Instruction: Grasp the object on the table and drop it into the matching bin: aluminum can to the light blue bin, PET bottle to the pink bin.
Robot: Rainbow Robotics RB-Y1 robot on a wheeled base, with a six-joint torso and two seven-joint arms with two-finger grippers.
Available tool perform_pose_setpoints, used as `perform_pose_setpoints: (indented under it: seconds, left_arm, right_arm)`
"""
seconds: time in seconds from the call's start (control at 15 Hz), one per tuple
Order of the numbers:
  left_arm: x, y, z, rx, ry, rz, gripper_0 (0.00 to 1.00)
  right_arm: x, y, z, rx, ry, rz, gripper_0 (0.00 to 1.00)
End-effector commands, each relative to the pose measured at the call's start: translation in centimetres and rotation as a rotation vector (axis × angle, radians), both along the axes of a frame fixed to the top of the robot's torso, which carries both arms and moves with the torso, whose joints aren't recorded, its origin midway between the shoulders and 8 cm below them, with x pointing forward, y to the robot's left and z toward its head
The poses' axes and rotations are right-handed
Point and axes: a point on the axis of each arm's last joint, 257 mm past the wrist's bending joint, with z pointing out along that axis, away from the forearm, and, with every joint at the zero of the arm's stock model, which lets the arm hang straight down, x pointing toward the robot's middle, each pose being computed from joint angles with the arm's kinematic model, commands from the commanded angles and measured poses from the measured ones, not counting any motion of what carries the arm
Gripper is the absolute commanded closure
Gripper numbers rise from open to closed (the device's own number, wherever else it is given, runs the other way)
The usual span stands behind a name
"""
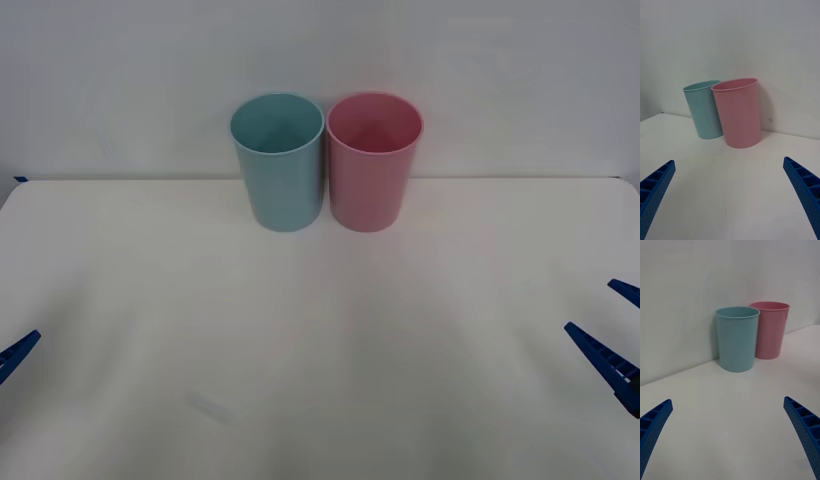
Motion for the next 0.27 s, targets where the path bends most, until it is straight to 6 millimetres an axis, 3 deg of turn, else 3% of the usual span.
perform_pose_setpoints:
  seconds: [0.07,0.27]
  left_arm:
    - [0.00,-0.39,-0.35,-0.008,0.009,-0.007,0.00]
    - [0.00,-0.39,-0.35,-0.008,0.009,-0.007,0.00]
  right_arm:
    - [0.00,0.00,0.00,0.000,0.000,0.000,0.00]
    - [0.00,0.00,0.00,0.000,0.000,0.000,0.00]
